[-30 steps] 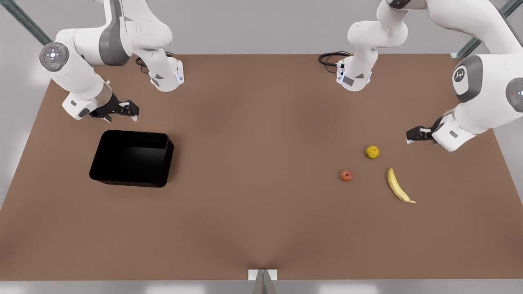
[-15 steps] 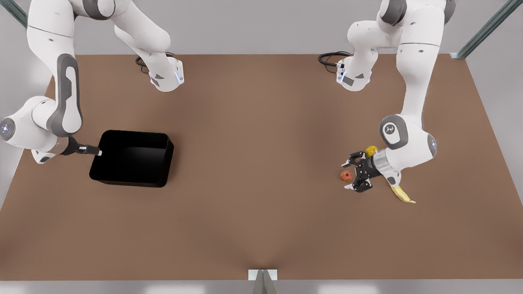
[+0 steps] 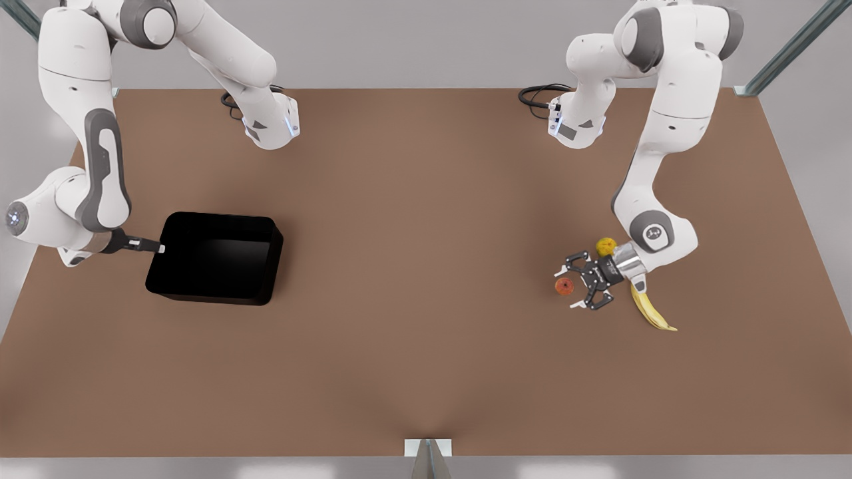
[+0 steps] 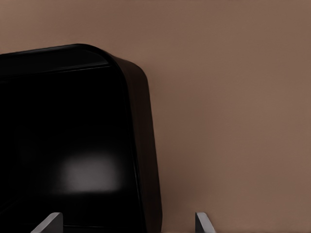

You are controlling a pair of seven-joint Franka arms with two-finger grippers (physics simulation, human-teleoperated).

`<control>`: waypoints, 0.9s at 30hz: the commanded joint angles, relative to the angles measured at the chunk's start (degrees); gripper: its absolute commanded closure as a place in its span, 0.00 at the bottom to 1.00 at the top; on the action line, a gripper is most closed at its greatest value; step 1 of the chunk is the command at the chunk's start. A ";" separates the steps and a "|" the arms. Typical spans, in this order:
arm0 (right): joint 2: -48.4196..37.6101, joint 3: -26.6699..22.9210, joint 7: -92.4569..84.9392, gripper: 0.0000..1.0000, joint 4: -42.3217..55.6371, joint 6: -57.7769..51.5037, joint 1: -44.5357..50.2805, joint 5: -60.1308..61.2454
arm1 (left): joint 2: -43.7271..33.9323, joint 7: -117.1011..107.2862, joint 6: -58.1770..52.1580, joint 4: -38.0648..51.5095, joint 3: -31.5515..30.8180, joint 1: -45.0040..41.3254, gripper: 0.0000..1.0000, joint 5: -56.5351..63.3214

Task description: Place the storage box in the middle with the right arm, and place the apple in the storage box with the left arm

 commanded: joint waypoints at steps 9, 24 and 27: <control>4.34 0.00 1.33 0.00 -0.92 2.98 0.68 0.04 | 5.39 12.27 -2.02 -0.72 -0.26 0.36 0.00 -9.42; 6.63 0.35 2.38 0.79 -0.39 3.16 2.18 -2.77 | 10.58 15.78 -1.67 -0.02 0.70 1.76 0.00 -10.03; 6.10 0.44 2.56 0.79 -0.22 2.28 3.41 -3.56 | 10.93 15.69 -1.93 -0.02 0.70 1.76 0.00 -10.38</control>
